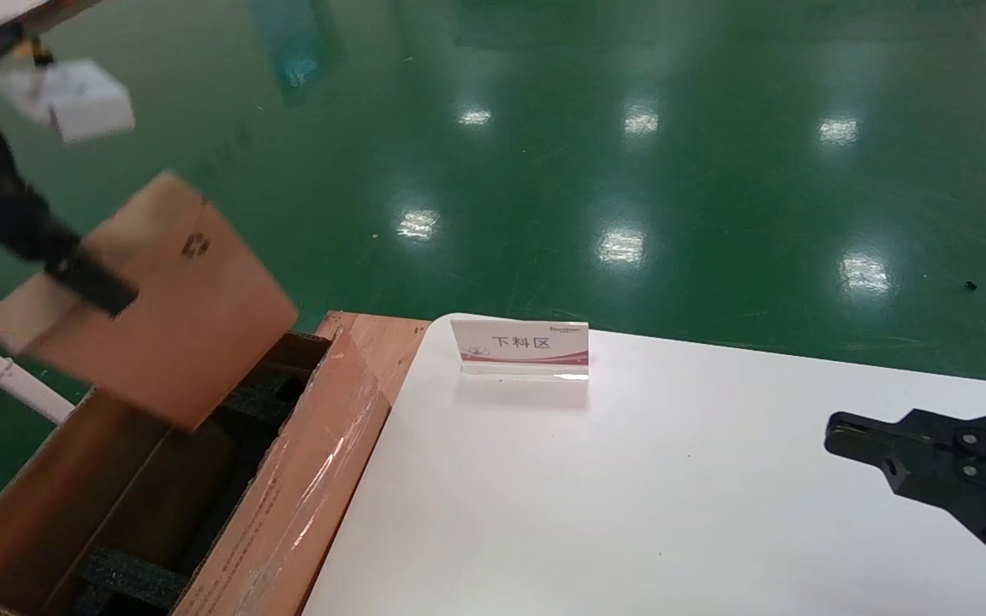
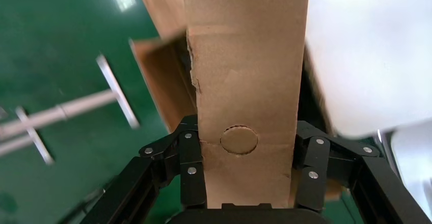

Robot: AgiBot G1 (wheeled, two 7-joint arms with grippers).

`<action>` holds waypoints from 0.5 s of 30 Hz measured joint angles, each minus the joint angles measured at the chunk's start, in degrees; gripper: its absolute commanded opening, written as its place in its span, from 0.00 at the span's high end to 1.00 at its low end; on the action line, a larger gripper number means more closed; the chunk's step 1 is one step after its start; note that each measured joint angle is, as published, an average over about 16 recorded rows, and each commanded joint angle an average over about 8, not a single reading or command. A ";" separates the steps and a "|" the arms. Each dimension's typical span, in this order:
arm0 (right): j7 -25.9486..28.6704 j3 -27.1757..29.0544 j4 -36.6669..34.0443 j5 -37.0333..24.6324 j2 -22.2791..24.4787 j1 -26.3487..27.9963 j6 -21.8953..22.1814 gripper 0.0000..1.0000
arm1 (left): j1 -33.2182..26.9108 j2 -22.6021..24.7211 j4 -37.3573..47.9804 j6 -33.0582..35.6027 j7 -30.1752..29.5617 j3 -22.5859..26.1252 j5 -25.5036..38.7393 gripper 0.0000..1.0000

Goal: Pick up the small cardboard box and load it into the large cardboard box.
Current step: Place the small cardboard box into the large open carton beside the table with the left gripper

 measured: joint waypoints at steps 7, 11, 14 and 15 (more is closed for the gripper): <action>-0.01 -0.02 0.00 0.02 0.01 0.01 0.01 1.00 | 0.21 -2.70 -1.16 -1.17 0.15 7.20 -1.01 1.00; -0.02 -0.04 0.00 0.02 0.01 0.01 0.02 0.98 | 1.18 -4.45 -1.85 -2.44 -0.39 9.49 -0.90 1.00; -0.02 -0.05 0.00 0.03 0.02 0.01 0.02 0.61 | 2.24 -5.70 -2.28 -3.64 -1.01 10.60 -0.55 1.00; -0.02 -0.05 0.00 0.03 0.02 0.01 0.02 0.48 | 2.65 -6.09 -2.39 -4.08 -1.24 10.90 -0.41 1.00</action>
